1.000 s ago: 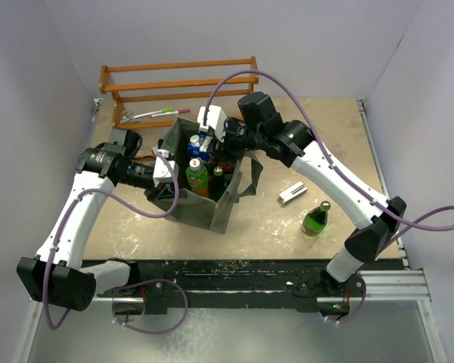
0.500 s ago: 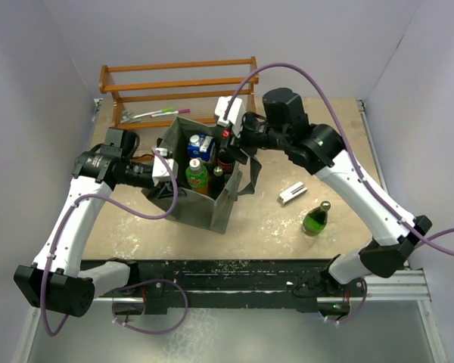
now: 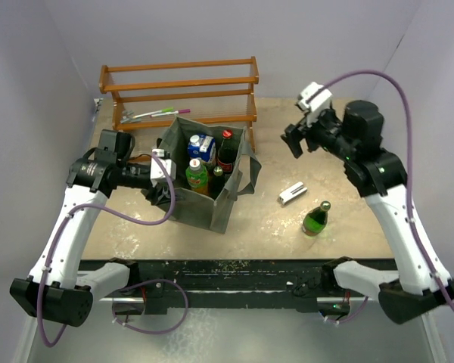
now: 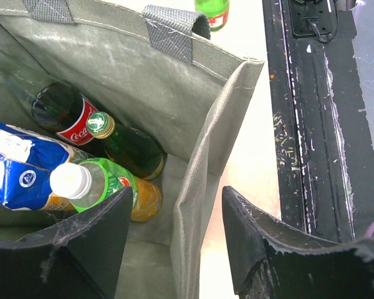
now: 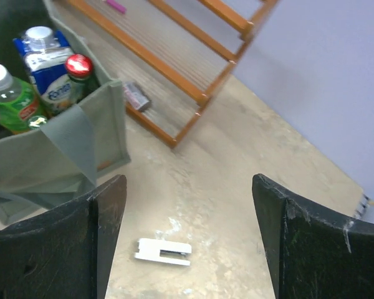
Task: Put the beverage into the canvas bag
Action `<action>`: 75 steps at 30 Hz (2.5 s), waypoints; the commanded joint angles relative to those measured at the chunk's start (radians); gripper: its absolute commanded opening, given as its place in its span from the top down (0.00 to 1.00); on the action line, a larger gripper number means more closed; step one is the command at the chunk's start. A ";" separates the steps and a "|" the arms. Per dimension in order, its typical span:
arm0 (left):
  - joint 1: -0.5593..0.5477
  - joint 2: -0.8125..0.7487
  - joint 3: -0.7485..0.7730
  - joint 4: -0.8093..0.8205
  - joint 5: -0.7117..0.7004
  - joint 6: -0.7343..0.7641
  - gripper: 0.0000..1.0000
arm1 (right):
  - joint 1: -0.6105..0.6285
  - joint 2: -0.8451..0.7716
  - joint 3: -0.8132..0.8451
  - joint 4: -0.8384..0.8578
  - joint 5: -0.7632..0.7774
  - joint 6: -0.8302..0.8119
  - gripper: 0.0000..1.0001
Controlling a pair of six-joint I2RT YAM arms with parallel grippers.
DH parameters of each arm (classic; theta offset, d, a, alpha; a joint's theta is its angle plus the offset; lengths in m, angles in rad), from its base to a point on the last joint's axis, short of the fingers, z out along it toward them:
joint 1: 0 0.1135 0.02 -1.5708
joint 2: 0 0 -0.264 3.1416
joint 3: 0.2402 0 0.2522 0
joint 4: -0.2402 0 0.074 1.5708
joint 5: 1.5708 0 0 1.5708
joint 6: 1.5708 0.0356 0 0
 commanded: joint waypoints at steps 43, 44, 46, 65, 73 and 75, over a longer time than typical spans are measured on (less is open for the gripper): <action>0.062 -0.181 -0.028 0.171 -0.020 -0.221 0.17 | -0.254 -0.224 -0.470 -0.500 0.084 -0.118 0.32; 0.066 -0.182 -0.031 0.174 -0.018 -0.221 0.17 | -0.254 -0.221 -0.475 -0.502 0.089 -0.122 0.35; 0.073 -0.180 -0.032 0.173 -0.016 -0.219 0.17 | -0.254 -0.222 -0.483 -0.506 0.094 -0.134 0.39; 0.102 -0.181 -0.039 0.180 0.005 -0.228 0.17 | -0.254 -0.249 -0.500 -0.490 0.033 -0.154 0.68; 0.108 -0.187 -0.020 0.207 -0.046 -0.313 0.15 | -0.254 -0.295 -0.329 -0.497 -0.026 -0.150 1.00; 0.113 -0.193 -0.012 0.215 -0.049 -0.334 0.12 | -0.254 -0.296 -0.276 -0.501 -0.072 -0.141 1.00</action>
